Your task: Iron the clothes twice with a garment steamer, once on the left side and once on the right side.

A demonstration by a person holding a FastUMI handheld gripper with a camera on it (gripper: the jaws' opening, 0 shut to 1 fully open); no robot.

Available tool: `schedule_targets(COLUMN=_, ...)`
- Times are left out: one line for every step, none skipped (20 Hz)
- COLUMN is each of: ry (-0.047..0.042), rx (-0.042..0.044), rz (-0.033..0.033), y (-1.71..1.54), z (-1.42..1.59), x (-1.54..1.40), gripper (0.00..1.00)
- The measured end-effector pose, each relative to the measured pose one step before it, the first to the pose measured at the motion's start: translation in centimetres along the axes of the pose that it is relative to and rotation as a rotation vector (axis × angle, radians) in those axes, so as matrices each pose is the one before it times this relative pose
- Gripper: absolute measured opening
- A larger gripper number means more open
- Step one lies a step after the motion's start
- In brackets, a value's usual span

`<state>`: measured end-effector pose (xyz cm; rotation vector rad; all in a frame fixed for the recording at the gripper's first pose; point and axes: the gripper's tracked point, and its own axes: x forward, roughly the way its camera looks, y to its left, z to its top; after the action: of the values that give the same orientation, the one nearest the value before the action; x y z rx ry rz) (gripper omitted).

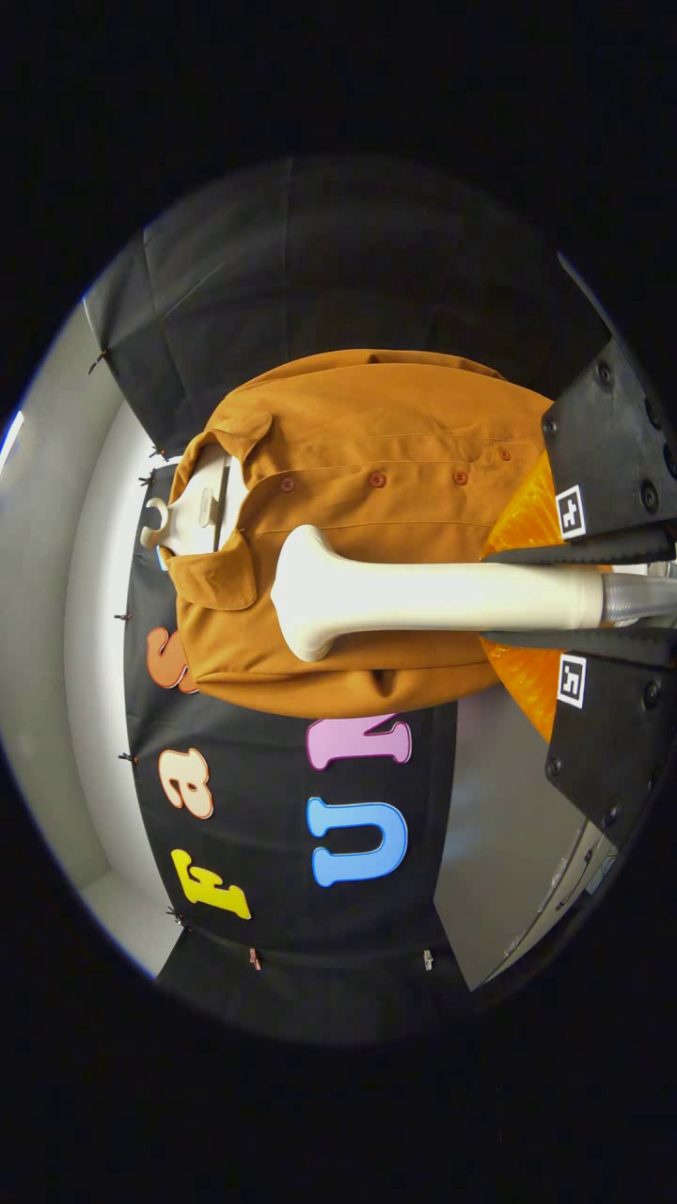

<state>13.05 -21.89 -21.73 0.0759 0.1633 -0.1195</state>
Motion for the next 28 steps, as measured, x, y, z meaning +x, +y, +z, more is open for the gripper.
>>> schedule_targets(ry=0.01942, rx=0.00239, rz=-0.00200, y=-0.184, z=-0.972, x=-0.270, gripper=0.30)
schedule_targets(ry=0.01921, rx=0.00233, rz=-0.00324, y=-0.152, z=-0.927, x=-0.197, gripper=0.30)
schedule_targets(ry=0.01767, rx=0.00028, rz=-0.00465, y=-0.203, z=-1.009, x=-0.174, gripper=0.30)
schedule_targets(ry=0.01855, rx=0.00067, rz=-0.00339, y=-0.176, z=-0.899, x=-0.108, gripper=0.30)
schedule_targets(ry=0.02083, rx=0.00134, rz=-0.00322, y=-0.183, z=-1.062, x=-0.119, gripper=0.30)
schedule_targets(ry=0.02147, rx=0.00160, rz=-0.00260, y=-0.167, z=-0.973, x=-0.117, gripper=0.30)
schedule_targets(ry=0.02234, rx=-0.00058, rz=-0.00253, y=-0.135, z=-1.197, x=-0.185, gripper=0.30)
schedule_targets(ry=0.02265, rx=-0.00194, rz=-0.00443, y=-0.166, z=-1.080, x=-0.032, gripper=0.30)
schedule_targets(ry=0.02370, rx=-0.00239, rz=-0.00352, y=-0.214, z=-1.079, x=-0.097, gripper=0.30)
schedule_targets(ry=0.02380, rx=-0.00026, rz=-0.00387, y=-0.151, z=-1.149, x=-0.100, gripper=0.30)
schedule_targets(ry=0.02398, rx=-0.00088, rz=-0.00333, y=-0.090, z=-1.150, x=-0.007, gripper=0.30)
schedule_targets(ry=0.02299, rx=0.00024, rz=-0.00231, y=-0.068, z=-1.046, x=-0.054, gripper=0.30)
schedule_targets(ry=0.02409, rx=0.00121, rz=-0.00335, y=-0.121, z=-1.227, x=-0.028, gripper=0.30)
schedule_targets(ry=0.02592, rx=0.00076, rz=-0.00308, y=-0.093, z=-1.079, x=0.040, gripper=0.30)
schedule_targets(ry=0.02253, rx=0.00327, rz=-0.00226, y=-0.145, z=-1.110, x=-0.059, gripper=0.30)
schedule_targets(ry=0.02312, rx=0.00278, rz=-0.00119, y=-0.139, z=-1.172, x=0.073, gripper=0.30)
schedule_targets(ry=0.02280, rx=0.00205, rz=-0.00240, y=0.023, z=-1.093, x=-0.093, gripper=0.30)
schedule_targets(ry=0.02085, rx=-0.00175, rz=-0.00427, y=-0.188, z=-1.061, x=0.040, gripper=0.30)
schedule_targets(ry=0.02309, rx=-0.00576, rz=-0.00327, y=-0.152, z=-1.160, x=-0.075, gripper=0.30)
schedule_targets(ry=0.01892, rx=-0.00356, rz=-0.00009, y=0.032, z=-0.911, x=-0.065, gripper=0.30)
schedule_targets(ry=0.02292, rx=0.00090, rz=0.00114, y=-0.029, z=-1.012, x=-0.299, gripper=0.30)
schedule_targets(ry=0.02025, rx=0.00648, rz=0.00129, y=0.053, z=-0.723, x=-0.155, gripper=0.30)
schedule_targets(ry=0.01458, rx=0.00756, rz=-0.00030, y=0.001, z=-0.589, x=-0.194, gripper=0.30)
schedule_targets(ry=0.00781, rx=0.00534, rz=-0.00003, y=0.125, z=-0.273, x=-0.400, gripper=0.30)
schedule_targets(ry=0.00335, rx=0.00034, rz=0.00314, y=0.088, z=-0.262, x=-0.678, gripper=0.30)
schedule_targets(ry=-0.00566, rx=-0.00565, rz=0.00763, y=0.095, z=0.043, x=-0.727, gripper=0.30)
schedule_targets(ry=-0.00457, rx=-0.00944, rz=0.00716, y=0.063, z=0.134, x=-0.671, gripper=0.30)
schedule_targets(ry=-0.01436, rx=-0.00532, rz=0.00975, y=0.073, z=0.604, x=-0.848, gripper=0.30)
